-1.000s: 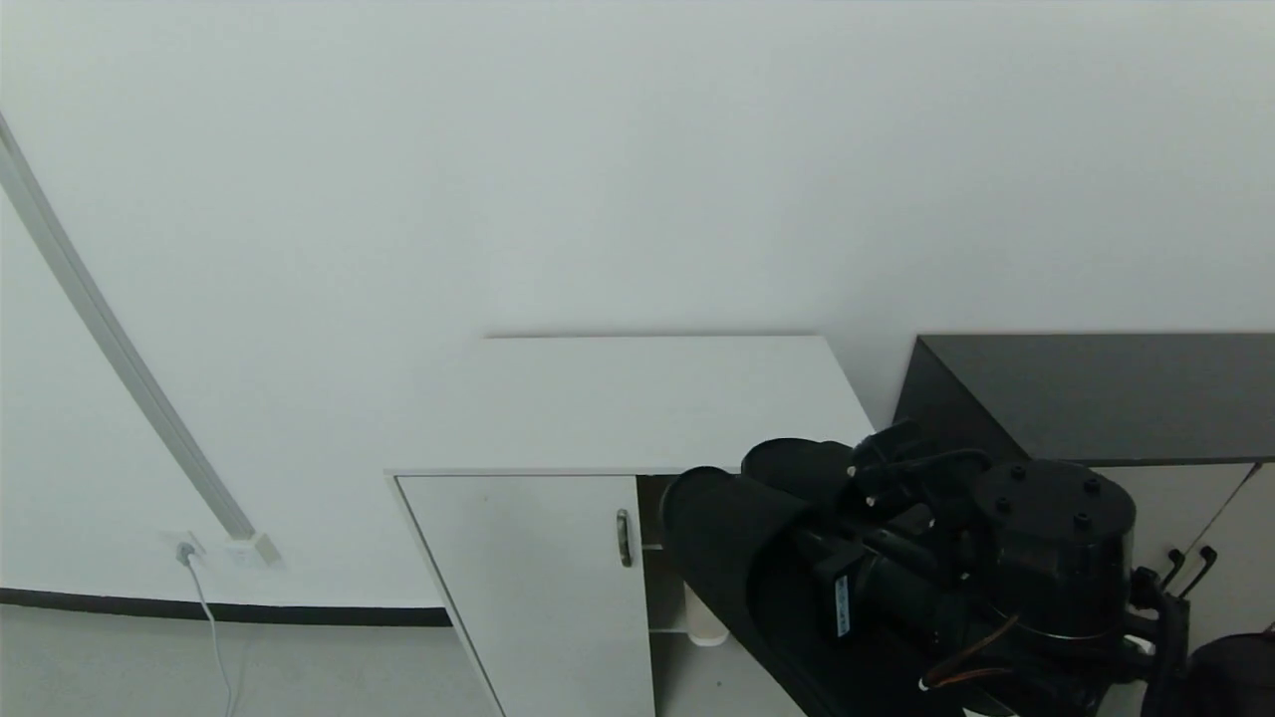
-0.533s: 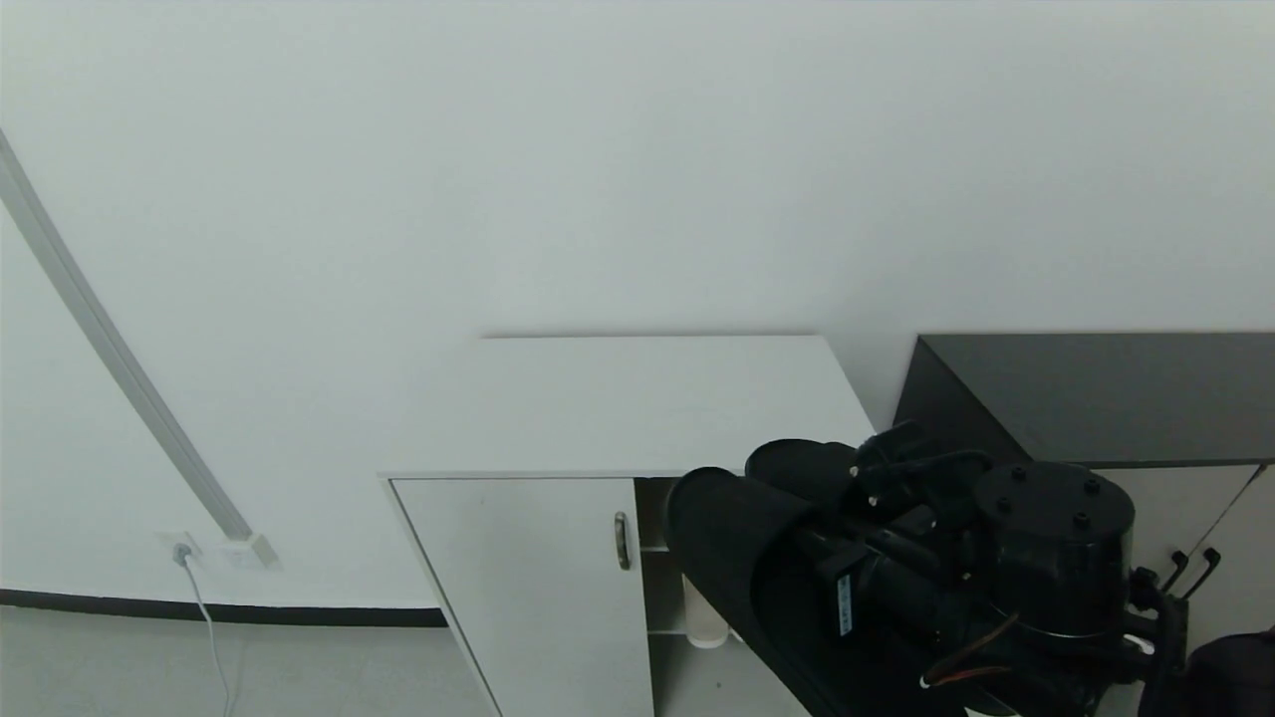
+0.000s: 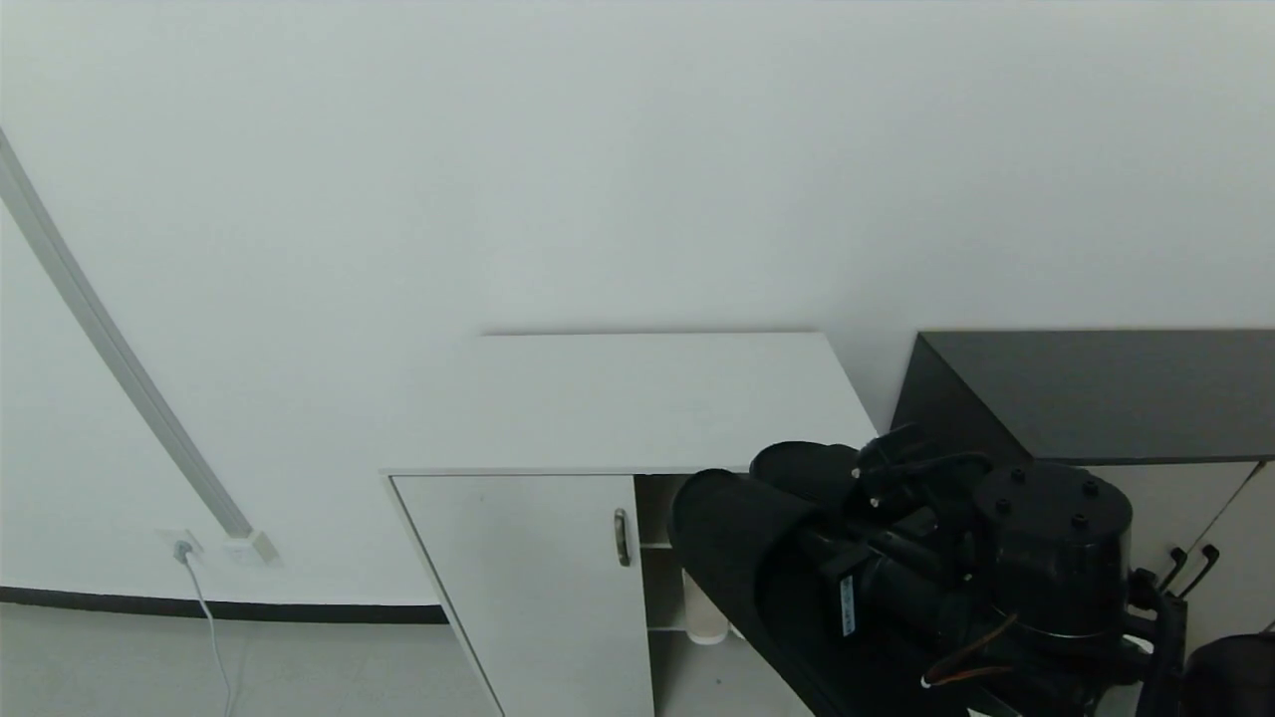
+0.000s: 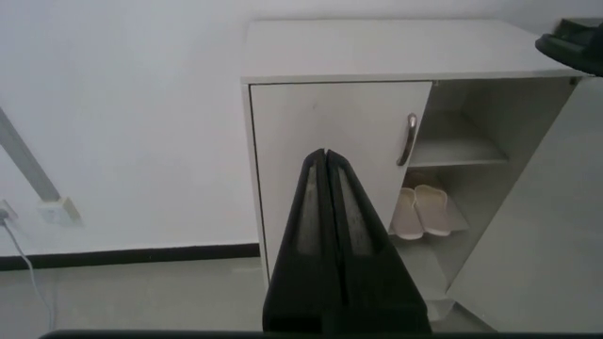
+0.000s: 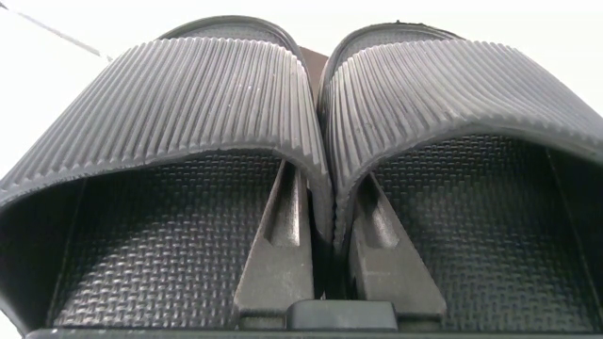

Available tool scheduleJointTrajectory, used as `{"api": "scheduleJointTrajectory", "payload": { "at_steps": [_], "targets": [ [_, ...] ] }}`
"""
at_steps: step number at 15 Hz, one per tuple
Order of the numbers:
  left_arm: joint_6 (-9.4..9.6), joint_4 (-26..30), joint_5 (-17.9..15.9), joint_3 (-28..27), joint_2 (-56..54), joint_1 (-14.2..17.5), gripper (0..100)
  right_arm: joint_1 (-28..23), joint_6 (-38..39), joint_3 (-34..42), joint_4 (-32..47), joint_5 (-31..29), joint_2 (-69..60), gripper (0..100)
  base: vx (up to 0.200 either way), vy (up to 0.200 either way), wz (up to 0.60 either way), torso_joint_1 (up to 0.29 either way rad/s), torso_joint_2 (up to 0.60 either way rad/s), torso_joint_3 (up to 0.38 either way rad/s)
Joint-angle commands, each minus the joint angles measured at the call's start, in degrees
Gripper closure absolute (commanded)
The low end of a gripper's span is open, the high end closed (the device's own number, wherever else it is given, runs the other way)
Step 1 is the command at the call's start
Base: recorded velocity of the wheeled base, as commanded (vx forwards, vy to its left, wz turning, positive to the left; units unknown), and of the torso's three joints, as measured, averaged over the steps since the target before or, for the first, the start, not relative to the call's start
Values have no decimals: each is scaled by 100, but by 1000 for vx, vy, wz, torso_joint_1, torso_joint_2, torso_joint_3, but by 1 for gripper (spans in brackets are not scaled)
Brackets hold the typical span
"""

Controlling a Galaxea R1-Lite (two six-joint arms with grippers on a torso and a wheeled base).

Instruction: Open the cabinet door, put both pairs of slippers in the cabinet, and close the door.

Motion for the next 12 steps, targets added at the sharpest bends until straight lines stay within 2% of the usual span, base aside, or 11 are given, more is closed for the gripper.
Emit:
{"api": "scheduleJointTrajectory", "payload": {
  "at_steps": [1,3,12],
  "targets": [
    [-3,-5,-2,-1,7,7,100,12,-2,20,0,-3,2,100,-200,0,0,17,7,-12],
    [-3,-5,-2,-1,7,-1,100,12,-11,20,0,-3,10,100,-200,0,0,-12,2,2],
    [-3,4,-2,-1,7,-1,100,12,-20,81,-106,6,2,100,0,0,0,0,0,0]
  ]
}}
